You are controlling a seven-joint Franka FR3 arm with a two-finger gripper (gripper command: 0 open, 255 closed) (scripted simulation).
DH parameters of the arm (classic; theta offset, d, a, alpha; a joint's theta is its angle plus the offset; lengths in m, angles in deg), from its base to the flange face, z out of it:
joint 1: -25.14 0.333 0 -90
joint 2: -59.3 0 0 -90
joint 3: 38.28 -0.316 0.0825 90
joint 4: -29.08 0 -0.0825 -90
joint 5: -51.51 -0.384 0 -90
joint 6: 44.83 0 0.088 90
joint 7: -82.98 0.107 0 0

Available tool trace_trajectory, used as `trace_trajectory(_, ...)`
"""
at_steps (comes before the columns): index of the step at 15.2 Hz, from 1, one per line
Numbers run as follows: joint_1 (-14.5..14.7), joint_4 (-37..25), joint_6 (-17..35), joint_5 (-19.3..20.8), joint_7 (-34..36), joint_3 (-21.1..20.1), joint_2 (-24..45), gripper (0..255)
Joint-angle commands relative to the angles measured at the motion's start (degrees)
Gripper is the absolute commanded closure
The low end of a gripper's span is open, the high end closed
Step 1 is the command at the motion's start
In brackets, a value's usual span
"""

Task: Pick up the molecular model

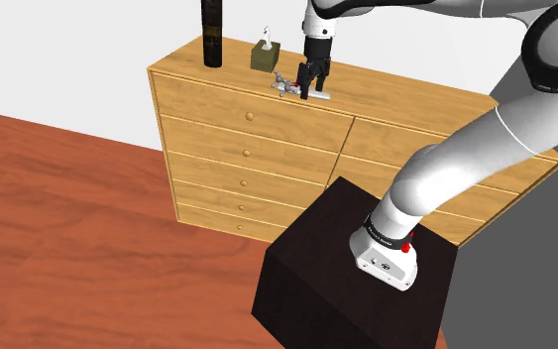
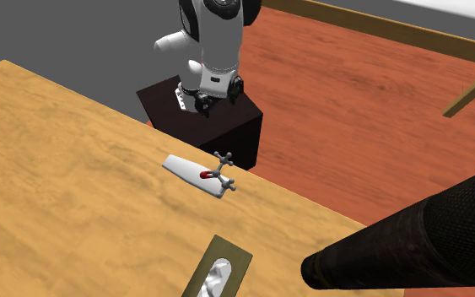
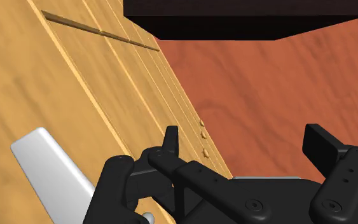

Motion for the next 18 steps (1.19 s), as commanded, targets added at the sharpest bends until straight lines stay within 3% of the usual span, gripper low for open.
trace_trajectory(1, -0.38, -3.19, 0.94, 0.46, -1.88, 1.08, 3.9, 0)
trace_trajectory(10, -2.1, -20.87, 2.07, -0.02, -9.36, 4.47, 21.94, 0)
trace_trajectory(18, -2.16, -15.89, 7.78, -0.07, -9.15, 4.52, 22.68, 0)
